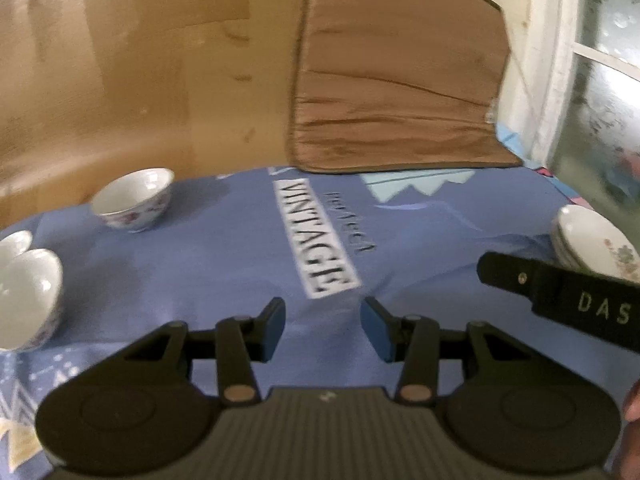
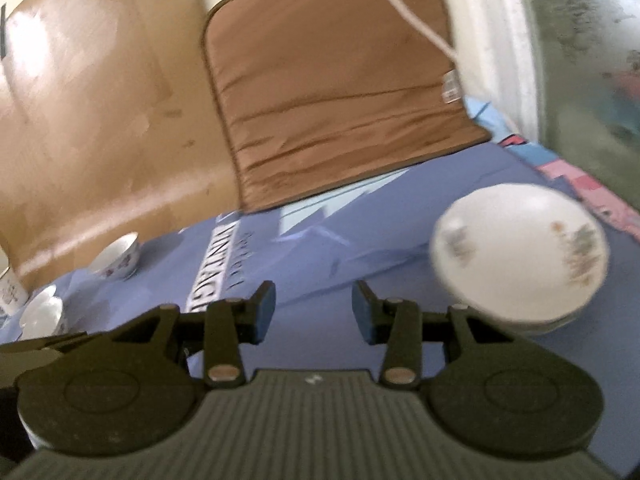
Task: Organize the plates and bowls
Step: 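Move both open tools back toward the white bowls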
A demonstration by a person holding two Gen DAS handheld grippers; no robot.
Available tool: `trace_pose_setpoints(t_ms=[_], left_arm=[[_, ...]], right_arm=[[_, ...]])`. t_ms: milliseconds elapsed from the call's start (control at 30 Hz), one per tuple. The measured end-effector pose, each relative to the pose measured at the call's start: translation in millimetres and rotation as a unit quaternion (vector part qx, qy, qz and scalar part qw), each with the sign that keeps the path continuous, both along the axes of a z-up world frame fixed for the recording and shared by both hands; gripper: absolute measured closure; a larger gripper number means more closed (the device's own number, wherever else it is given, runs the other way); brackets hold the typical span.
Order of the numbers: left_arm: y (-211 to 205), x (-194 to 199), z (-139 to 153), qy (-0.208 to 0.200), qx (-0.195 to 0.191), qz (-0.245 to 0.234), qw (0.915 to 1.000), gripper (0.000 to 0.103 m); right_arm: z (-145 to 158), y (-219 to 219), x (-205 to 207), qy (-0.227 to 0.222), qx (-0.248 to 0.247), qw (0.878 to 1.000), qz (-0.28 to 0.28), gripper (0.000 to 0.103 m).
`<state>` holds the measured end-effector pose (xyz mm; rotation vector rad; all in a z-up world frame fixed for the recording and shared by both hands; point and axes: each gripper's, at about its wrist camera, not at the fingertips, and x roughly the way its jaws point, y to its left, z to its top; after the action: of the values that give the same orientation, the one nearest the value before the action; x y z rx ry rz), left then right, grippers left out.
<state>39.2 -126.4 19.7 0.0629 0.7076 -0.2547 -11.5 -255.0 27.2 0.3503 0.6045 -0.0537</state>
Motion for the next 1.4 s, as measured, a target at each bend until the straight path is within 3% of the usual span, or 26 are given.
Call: trace_pose_setpoints(t_ms=[233, 400, 533, 600, 867, 1400], left_arm=[[27.4, 1.8, -2.4, -0.011, -0.006, 0.02, 0.9997, 0.056], [41.7, 4.8, -19.7, -0.027, -0.001, 0.034, 0.9991, 0.056], [52.3, 2.5, -19.5, -0.033, -0.031, 0.04, 0.9982, 0.054], [51.8, 3.3, -19.2, -0.033, -0.034, 0.035, 0.9983, 0.054], [56.3, 2.6, -19.2, -0.036, -0.046, 0.032, 0.9978, 0.049], [52.4, -6.5, -17.4, -0.061, -0.028, 0.027, 0.9974, 0.042]], right_arm=[[0.7, 30.5, 4.2, 0.003, -0.005, 1.0, 0.015, 0.057], [-4.5, 46.1, 5.1, -0.017, -0.008, 1.0, 0.02, 0.057], [-19.2, 57.1, 8.2, -0.017, -0.043, 0.999, 0.014, 0.062], [-15.9, 56.6, 3.5, -0.042, -0.045, 0.998, 0.015, 0.062], [-13.7, 54.6, 0.0, -0.051, -0.043, 0.998, 0.023, 0.062], [-16.9, 52.1, -4.7, -0.063, -0.032, 0.997, 0.016, 0.056]])
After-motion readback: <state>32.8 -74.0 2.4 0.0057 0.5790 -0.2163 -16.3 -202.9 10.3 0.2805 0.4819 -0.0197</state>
